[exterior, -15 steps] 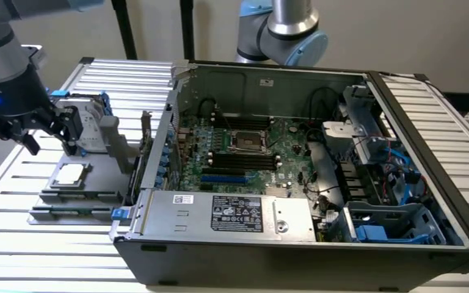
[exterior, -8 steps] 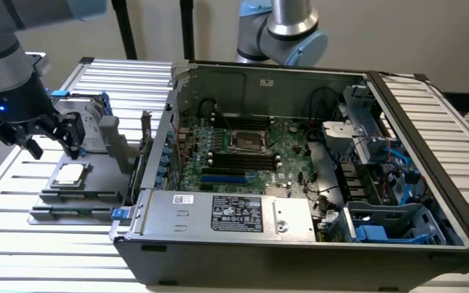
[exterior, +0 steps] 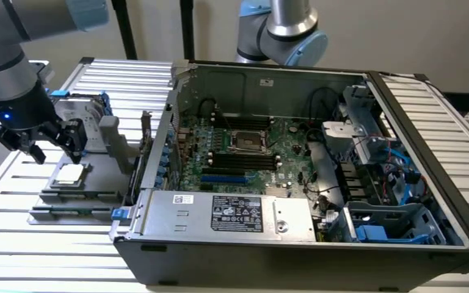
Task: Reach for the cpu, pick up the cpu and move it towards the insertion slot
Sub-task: 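Pick up the cpu and move it towards the insertion slot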
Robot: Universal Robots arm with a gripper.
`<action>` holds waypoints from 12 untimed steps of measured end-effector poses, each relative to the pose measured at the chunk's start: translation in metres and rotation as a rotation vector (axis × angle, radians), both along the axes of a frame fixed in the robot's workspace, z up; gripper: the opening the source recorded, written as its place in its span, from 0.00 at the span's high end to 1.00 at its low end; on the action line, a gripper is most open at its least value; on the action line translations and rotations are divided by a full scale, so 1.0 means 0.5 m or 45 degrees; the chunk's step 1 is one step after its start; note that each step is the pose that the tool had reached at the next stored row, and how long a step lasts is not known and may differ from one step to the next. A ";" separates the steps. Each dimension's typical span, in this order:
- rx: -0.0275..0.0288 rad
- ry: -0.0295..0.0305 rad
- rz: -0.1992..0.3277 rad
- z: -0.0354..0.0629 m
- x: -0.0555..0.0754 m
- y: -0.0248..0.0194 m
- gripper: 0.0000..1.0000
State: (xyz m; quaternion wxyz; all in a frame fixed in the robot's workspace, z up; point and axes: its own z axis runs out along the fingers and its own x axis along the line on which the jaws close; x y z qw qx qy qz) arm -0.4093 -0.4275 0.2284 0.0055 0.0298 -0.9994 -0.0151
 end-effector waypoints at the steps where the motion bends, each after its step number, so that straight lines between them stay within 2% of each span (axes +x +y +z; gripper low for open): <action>1: -0.0001 0.0002 0.000 -0.003 0.000 0.0000 0.29; 12: -0.0013 0.0001 -0.001 -0.044 -0.001 0.0007 0.29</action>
